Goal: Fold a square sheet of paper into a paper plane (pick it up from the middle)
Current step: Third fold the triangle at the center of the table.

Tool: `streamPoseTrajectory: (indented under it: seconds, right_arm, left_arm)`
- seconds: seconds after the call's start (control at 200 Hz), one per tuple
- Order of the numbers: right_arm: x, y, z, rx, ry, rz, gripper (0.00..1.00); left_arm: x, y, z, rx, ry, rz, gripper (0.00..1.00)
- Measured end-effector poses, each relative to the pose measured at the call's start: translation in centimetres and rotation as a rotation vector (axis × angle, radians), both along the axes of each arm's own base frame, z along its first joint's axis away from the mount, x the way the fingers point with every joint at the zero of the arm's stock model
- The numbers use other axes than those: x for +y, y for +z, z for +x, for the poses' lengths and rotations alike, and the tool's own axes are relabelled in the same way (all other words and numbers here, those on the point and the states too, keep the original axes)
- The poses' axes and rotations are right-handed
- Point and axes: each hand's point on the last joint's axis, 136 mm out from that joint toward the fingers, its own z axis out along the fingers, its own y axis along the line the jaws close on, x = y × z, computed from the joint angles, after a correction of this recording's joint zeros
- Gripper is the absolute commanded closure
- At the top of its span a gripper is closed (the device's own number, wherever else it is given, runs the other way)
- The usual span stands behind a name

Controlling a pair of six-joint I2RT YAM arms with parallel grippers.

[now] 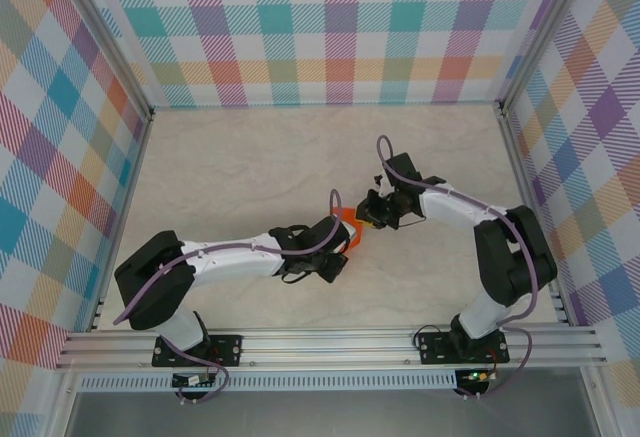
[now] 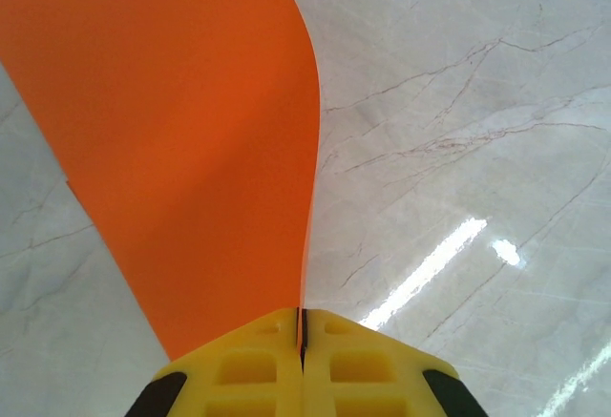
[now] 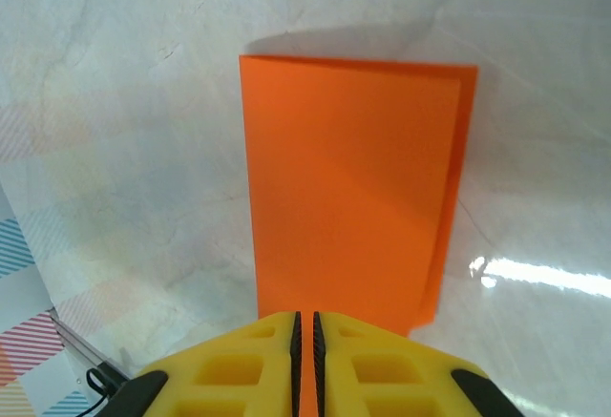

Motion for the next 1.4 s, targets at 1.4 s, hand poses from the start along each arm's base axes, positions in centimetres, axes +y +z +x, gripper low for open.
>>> streamPoseTrajectory:
  seconds: [1.4]
  right_arm:
    - [3.0, -5.6, 2.5, 0.081, 0.170, -0.105, 0.87]
  left_arm:
    - [2.3, -2.2, 3.7, 0.222, 0.095, -0.131, 1.00]
